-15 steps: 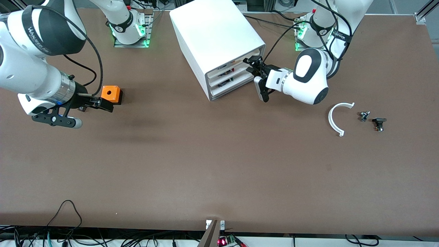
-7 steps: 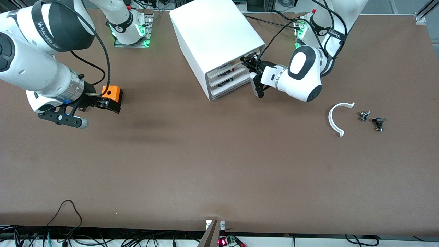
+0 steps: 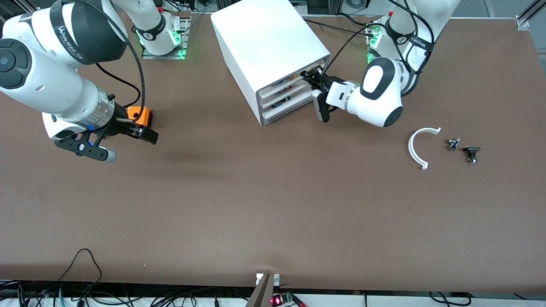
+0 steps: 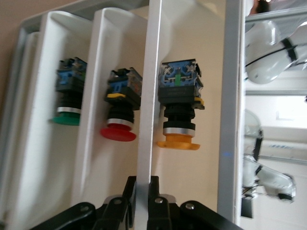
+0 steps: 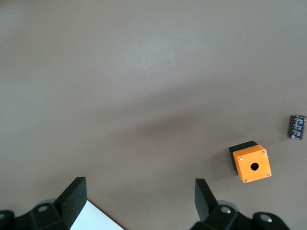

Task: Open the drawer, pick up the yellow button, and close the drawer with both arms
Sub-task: 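Pull the drawer open with the left gripper while the right gripper approaches, then release the drawer with the left gripper while the right gripper reaches inside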

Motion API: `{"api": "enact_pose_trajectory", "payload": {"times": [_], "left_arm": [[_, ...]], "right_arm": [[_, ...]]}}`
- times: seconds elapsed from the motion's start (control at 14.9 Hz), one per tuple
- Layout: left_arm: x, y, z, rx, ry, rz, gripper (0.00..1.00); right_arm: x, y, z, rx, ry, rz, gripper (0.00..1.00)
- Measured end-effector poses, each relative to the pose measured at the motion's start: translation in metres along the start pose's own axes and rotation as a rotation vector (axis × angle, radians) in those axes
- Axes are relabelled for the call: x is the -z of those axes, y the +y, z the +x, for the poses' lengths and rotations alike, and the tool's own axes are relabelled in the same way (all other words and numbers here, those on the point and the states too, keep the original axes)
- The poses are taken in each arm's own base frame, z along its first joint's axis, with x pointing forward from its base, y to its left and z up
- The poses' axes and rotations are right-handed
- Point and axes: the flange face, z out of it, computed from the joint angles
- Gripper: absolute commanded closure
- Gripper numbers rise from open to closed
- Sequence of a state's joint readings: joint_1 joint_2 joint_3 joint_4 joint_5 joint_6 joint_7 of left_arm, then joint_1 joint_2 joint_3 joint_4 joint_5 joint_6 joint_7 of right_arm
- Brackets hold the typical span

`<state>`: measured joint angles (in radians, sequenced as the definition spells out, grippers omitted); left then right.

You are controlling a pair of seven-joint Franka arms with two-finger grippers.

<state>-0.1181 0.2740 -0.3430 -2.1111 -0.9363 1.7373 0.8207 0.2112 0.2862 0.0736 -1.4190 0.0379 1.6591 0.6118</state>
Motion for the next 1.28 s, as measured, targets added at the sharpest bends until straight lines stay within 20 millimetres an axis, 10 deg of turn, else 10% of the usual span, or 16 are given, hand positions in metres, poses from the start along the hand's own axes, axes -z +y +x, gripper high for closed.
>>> {"api": "enact_pose_trajectory", "payload": {"times": [0.74,0.81,0.87,1.28], "left_arm": [[0.133,-0.043,0.032,-0.044,0.018,0.160,1.00],[0.139,-0.047,0.031,-0.040,0.018,0.167,0.74],[0.142,-0.050,0.030,-0.040,0.012,0.180,0.01],[0.161,-0.040,0.030,0.033,-0.011,0.236,0.00]], "right_arm": [[0.005,-0.096,-0.030,-0.247,0.044,0.060,0.00],[0.006,-0.109,-0.035,-0.281,0.049,0.072,0.00],[0.006,-0.121,-0.040,-0.312,0.055,0.087,0.00],[-0.013,-0.186,-0.070,-0.521,0.074,0.183,0.00]]}}
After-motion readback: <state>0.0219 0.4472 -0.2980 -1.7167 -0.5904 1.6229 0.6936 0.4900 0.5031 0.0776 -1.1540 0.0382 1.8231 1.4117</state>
